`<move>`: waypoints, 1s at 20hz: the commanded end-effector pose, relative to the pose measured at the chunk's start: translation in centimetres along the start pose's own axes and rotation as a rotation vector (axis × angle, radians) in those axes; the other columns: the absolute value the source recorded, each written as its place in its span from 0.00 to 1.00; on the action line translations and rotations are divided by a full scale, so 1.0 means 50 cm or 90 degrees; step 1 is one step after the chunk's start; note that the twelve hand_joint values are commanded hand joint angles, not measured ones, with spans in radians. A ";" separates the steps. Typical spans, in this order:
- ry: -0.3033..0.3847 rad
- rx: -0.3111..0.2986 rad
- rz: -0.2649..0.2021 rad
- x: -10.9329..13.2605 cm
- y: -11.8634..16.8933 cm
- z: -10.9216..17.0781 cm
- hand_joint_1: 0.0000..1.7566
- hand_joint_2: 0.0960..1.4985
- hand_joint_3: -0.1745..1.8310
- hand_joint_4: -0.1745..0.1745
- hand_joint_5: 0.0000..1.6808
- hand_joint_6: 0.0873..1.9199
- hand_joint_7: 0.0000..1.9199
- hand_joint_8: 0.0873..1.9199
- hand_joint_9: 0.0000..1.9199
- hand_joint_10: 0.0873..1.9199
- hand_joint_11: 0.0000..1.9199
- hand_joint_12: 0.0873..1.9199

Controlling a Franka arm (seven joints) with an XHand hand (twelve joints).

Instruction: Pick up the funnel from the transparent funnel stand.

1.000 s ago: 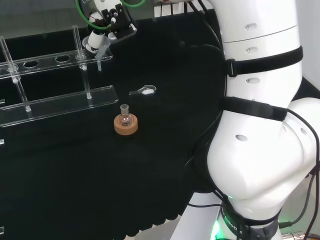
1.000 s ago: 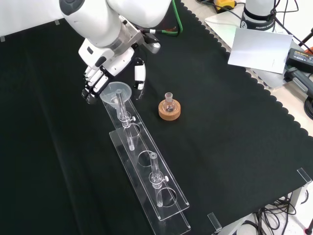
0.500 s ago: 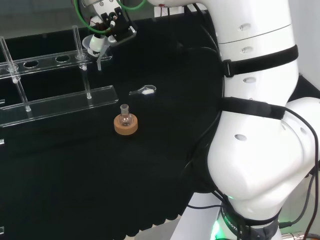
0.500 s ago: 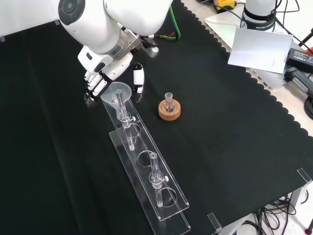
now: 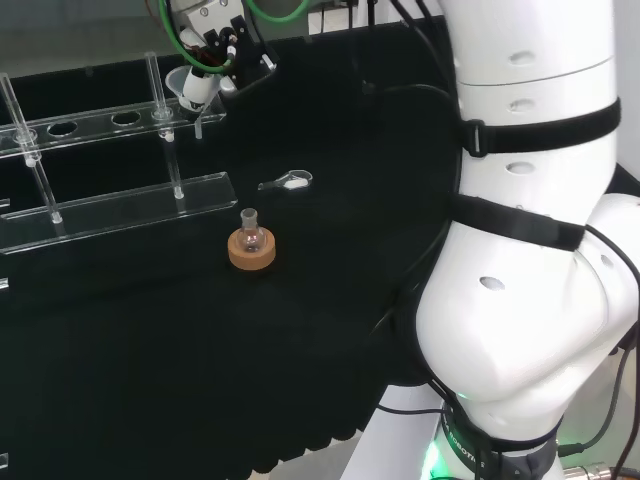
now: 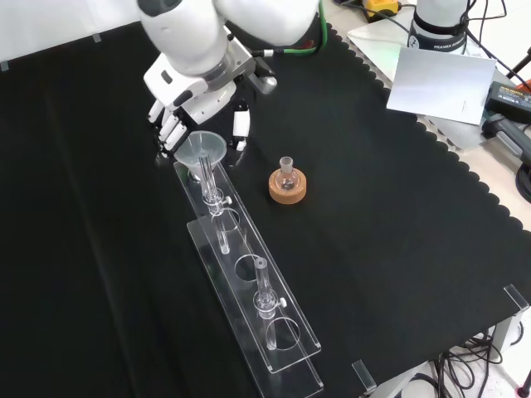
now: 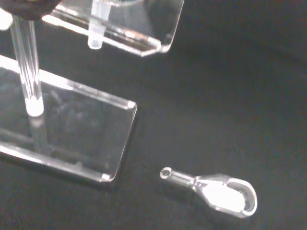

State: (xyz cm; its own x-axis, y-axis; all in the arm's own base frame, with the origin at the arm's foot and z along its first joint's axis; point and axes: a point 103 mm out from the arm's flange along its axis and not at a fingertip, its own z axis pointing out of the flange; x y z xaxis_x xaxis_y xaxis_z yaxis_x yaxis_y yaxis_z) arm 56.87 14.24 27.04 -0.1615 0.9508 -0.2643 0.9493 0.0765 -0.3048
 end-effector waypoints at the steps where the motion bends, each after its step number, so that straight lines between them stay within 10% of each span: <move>1: -0.032 -0.091 0.012 0.009 -0.034 -0.069 0.44 0.49 0.31 0.45 0.41 0.24 0.34 0.33 0.47 0.22 0.29 0.64; 10: -0.052 -0.103 0.033 -0.033 -0.183 -0.145 0.45 0.48 0.32 0.43 0.38 0.30 0.33 0.34 0.47 0.22 0.32 0.62; 20: -0.098 -0.056 0.074 -0.033 -0.341 -0.081 0.44 0.48 0.32 0.42 0.37 0.30 0.33 0.34 0.47 0.22 0.32 0.62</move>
State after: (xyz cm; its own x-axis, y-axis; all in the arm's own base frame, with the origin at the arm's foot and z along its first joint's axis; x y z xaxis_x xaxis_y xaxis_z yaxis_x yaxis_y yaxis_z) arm 45.92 13.15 36.83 -0.1087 0.9131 -0.3930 0.9854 0.0468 -0.1639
